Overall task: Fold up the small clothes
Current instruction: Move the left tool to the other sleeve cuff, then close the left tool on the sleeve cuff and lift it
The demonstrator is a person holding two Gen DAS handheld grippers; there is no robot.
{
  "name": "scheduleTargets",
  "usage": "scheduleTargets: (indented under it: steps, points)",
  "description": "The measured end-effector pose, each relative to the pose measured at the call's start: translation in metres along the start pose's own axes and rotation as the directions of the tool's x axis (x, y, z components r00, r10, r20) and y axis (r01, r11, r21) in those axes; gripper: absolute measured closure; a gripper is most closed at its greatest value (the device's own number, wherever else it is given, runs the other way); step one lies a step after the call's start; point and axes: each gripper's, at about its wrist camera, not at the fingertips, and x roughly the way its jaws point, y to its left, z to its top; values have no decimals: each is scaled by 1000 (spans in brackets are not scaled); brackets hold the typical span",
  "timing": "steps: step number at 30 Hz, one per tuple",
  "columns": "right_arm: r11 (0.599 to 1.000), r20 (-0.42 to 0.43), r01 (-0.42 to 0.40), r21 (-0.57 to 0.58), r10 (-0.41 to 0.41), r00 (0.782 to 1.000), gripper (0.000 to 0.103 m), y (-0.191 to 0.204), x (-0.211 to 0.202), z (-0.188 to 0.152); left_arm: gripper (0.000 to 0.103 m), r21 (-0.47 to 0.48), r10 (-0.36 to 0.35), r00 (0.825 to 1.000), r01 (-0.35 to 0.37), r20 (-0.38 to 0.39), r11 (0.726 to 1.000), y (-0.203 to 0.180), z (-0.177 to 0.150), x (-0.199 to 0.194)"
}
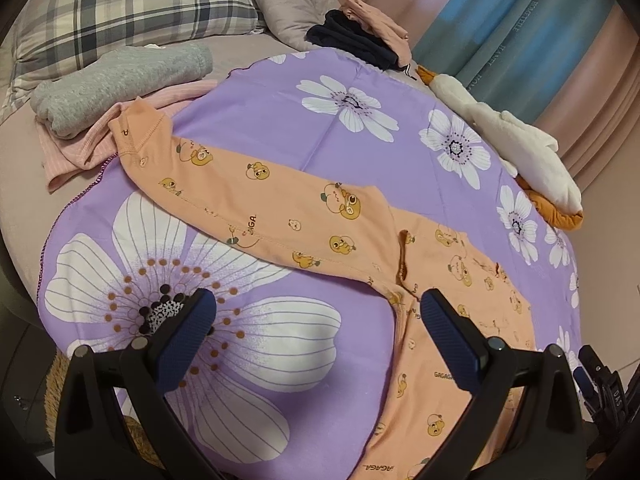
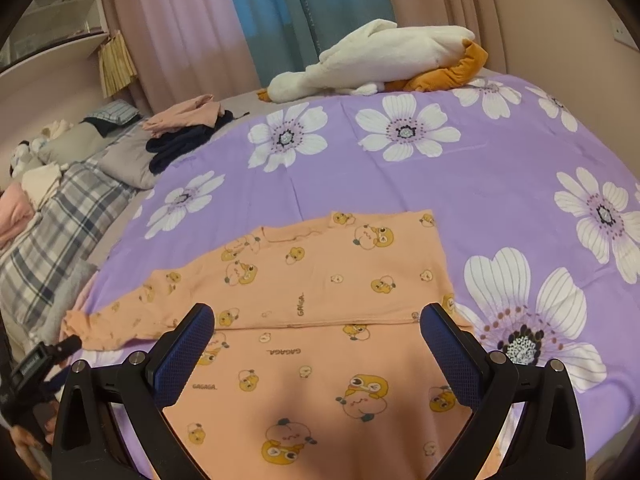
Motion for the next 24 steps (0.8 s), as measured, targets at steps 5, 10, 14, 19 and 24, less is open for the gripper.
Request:
scheduleTargets:
  steps: [5, 10, 14, 19, 24]
  points:
    - [1000, 4, 4, 5, -4, 1000, 1, -2, -1, 1, 2, -32, -4, 1000, 4, -2, 999, 8, 2, 3]
    - [1000, -3, 12, 15, -12, 1000, 1, -5, 2, 0, 4, -102, -5, 1000, 5, 4, 995, 26, 7, 7]
    - [1000, -10, 16, 16, -16, 1000, 1, -6, 4, 0, 8, -153, -1, 1000, 4, 17, 988, 43, 15, 16]
    - [999, -26, 24, 20, -24, 999, 1, -8, 10, -1, 18, -247, 70, 997, -62, 22, 967, 74, 34, 40]
    - [999, -34, 41, 26, -40, 999, 1, -12, 14, 0, 28, -319, 150, 987, -128, 47, 939, 108, 54, 53]
